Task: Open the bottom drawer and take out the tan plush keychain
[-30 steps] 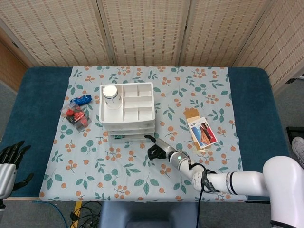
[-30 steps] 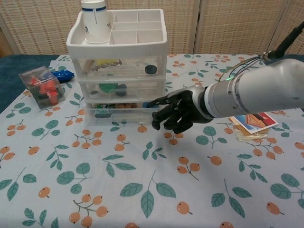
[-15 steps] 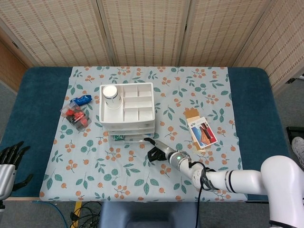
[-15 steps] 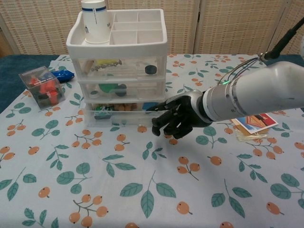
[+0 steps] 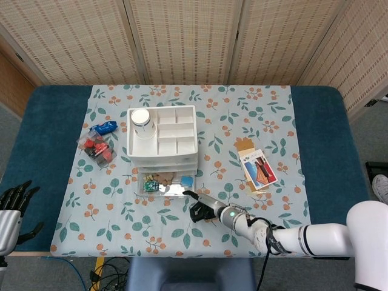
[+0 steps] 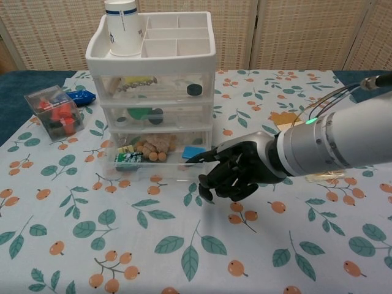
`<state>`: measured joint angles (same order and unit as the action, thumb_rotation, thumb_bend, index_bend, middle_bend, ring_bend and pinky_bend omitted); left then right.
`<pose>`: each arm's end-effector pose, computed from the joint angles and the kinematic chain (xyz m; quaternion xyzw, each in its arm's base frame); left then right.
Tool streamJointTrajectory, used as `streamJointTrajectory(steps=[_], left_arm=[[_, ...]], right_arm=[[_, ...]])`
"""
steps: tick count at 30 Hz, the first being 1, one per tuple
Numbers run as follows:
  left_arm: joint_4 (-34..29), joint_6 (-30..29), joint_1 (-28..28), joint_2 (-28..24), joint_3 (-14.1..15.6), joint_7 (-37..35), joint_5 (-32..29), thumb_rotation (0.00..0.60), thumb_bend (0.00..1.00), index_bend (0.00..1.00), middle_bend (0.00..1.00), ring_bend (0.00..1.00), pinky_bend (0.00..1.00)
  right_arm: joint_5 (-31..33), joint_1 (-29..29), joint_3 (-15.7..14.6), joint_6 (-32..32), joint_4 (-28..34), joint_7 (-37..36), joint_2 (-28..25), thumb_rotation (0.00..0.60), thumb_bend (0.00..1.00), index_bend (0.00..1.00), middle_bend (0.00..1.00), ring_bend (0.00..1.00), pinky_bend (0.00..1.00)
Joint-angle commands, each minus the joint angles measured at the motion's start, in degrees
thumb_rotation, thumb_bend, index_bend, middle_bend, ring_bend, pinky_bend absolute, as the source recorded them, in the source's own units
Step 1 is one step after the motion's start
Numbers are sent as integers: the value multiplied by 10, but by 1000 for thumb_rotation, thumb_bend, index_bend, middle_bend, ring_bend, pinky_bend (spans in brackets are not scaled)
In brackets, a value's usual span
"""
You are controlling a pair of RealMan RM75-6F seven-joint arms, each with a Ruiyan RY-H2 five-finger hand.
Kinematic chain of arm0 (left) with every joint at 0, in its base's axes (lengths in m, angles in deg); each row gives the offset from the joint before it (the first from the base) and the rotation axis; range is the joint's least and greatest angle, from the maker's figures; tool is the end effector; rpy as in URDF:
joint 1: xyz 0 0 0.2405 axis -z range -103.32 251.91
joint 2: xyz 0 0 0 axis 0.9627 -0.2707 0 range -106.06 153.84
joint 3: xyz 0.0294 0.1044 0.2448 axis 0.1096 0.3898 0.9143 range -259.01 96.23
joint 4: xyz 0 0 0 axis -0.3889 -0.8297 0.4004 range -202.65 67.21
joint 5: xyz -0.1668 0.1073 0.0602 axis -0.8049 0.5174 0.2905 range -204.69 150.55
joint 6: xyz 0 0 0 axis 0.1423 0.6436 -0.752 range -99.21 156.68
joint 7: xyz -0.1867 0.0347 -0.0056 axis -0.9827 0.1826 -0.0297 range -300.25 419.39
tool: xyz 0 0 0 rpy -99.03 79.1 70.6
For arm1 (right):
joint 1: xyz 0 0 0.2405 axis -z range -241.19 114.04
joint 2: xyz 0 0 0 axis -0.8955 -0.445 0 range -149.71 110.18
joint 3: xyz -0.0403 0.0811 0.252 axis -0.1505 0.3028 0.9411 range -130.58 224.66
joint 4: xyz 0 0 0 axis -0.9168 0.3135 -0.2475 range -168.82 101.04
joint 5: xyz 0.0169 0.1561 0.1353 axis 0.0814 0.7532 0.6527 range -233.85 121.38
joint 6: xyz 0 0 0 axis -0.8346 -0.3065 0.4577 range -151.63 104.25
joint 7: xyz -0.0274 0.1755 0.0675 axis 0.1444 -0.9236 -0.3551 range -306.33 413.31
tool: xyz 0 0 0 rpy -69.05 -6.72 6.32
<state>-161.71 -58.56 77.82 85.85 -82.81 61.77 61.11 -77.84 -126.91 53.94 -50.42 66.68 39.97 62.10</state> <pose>-0.3151 0.2147 0.1756 -0.6074 -0.3677 -0.3795 0.5932 -0.0778 -0.3275 -0.0951 0.5623 -0.7909 0.2178 0.1038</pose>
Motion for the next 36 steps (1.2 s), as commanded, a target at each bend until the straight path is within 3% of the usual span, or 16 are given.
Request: streamJointTrajectory(steps=[1, 12, 23, 31, 36], left_arm=[[0, 0, 0, 0, 0, 0, 1, 600, 215, 147, 84, 88, 95], [3, -1, -1, 2, 2, -3, 2, 600, 214, 147, 84, 88, 95], [5, -5, -3, 2, 1, -8, 3, 600, 214, 147, 84, 88, 95], [4, -10, -5, 0, 1, -9, 4, 600, 214, 147, 84, 88, 95], [2, -15, -7, 0, 2, -8, 6, 600, 214, 147, 84, 88, 95]], right_arm=[[-12, 7, -3, 2, 12, -2, -7, 600, 712, 0, 687, 882, 1000], [-43, 21, -12, -1, 42, -8, -18, 600, 712, 0, 682, 882, 1000], [-83, 46, -12, -51, 71, -3, -24, 600, 714, 0, 664, 882, 1000], [-193, 73, -12, -128, 143, 60, -59, 600, 716, 0, 650, 844, 1000], [-282, 74, -24, -202, 150, 166, -63, 600, 712, 0, 643, 823, 1000]])
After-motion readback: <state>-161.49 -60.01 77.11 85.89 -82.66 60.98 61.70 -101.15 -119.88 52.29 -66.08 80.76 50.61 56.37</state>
